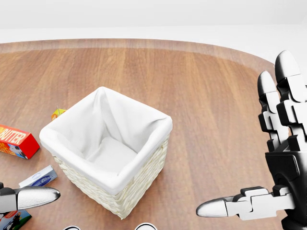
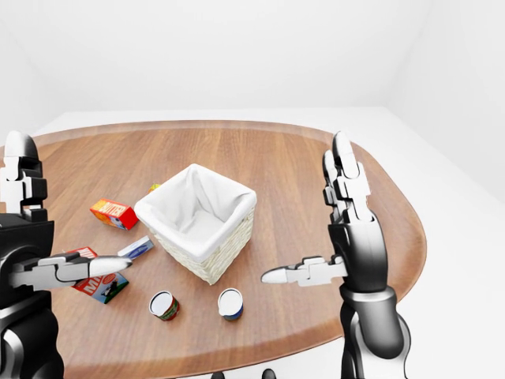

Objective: Pick up the alphabet soup, and put it in the basket.

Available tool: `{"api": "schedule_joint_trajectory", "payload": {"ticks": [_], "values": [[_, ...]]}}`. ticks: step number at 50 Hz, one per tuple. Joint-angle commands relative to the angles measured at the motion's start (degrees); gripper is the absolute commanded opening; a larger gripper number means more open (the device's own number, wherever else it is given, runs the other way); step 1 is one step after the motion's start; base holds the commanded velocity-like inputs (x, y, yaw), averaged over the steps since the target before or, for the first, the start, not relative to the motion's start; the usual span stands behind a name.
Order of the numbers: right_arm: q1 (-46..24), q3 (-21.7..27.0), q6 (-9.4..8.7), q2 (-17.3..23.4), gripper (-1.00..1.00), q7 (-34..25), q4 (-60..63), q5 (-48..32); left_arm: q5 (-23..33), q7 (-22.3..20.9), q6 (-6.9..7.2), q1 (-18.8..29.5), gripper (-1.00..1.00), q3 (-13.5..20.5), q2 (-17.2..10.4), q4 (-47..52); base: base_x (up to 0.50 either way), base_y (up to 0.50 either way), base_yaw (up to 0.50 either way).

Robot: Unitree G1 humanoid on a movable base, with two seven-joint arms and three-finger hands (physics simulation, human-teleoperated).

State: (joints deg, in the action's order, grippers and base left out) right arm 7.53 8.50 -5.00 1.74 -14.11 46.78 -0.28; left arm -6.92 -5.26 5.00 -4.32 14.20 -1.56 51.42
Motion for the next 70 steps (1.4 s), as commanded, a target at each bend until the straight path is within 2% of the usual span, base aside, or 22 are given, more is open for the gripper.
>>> {"api": "schedule_joint_trajectory", "payload": {"ticks": [1,14,24,31,34,36,39,42,46,47,52,62,70], "values": [[5.23,-0.85,0.0,-1.09,1.0,-2.8,-1.3,-2.52,0.0,-0.04,0.0,-0.18,1.0,0.03,0.06,0.02,0.0,0.0,0.0],[11.78,-2.05,0.0,-2.01,1.0,-6.63,-5.98,-7.35,0.2,-0.11,0.0,-0.4,1.0,-0.11,0.17,0.25,0.0,0.0,0.0],[16.51,-4.54,0.0,-1.25,1.0,-10.26,-10.32,-12.75,0.06,-0.1,0.0,-0.26,1.0,0.03,0.13,0.34,0.0,0.0,0.0],[17.55,-5.2,0.0,-1.14,1.0,-11.57,-11.78,-14.45,0.15,-0.09,0.0,-0.22,1.0,0.0,0.13,0.23,0.0,0.0,0.0],[18.08,-5.75,0.96,-1.03,1.0,-11.78,-12.61,-15.29,0.22,-0.11,0.0,-0.32,1.0,-0.11,0.15,0.26,0.0,0.0,0.0],[18.19,-5.78,0.81,-1.01,1.0,-12.03,-12.55,-15.38,0.2,-0.09,0.0,-0.28,1.0,-0.09,0.16,0.26,0.0,0.0,0.0],[18.71,-6.3,2.19,-0.86,1.0,-11.85,-13.78,-16.02,0.18,-0.05,0.0,-0.32,1.0,-0.09,0.19,0.55,0.0,0.0,0.0],[18.94,-6.67,2.4,-0.77,1.0,-11.82,-14.24,-16.36,0.22,-0.13,0.0,-0.4,1.0,-0.09,0.21,0.23,0.0,0.0,0.0],[19.63,-7.97,3.89,-0.38,1.0,-11.1,-16.11,-17.49,0.28,-0.17,0.0,-0.46,1.0,-0.2,0.23,-0.02,0.0,0.0,0.0],[19.96,-8.6,5.04,-0.18,1.0,-10.55,-17.2,-18.07,0.38,-0.21,0.0,-0.53,1.0,-0.29,0.24,-0.22,0.0,0.0,0.0],[19.95,-9.48,5.83,0.38,1.0,-9.73,-18.7,-18.38,0.27,-0.19,0.0,-0.51,1.0,-0.16,0.25,-0.1,0.0,0.0,0.0],[19.13,-10.68,6.03,1.07,1.0,-8.41,-21.17,-18.64,0.57,-0.23,0.0,-0.64,1.0,-0.46,0.26,-0.23,0.0,0.0,0.0],[18.78,-13.04,5.06,1.89,1.0,-7.21,-22.83,-19.09,0.97,-0.3,0.0,-0.84,1.0,-0.88,0.35,-0.43,0.0,0.0,0.0]]}}
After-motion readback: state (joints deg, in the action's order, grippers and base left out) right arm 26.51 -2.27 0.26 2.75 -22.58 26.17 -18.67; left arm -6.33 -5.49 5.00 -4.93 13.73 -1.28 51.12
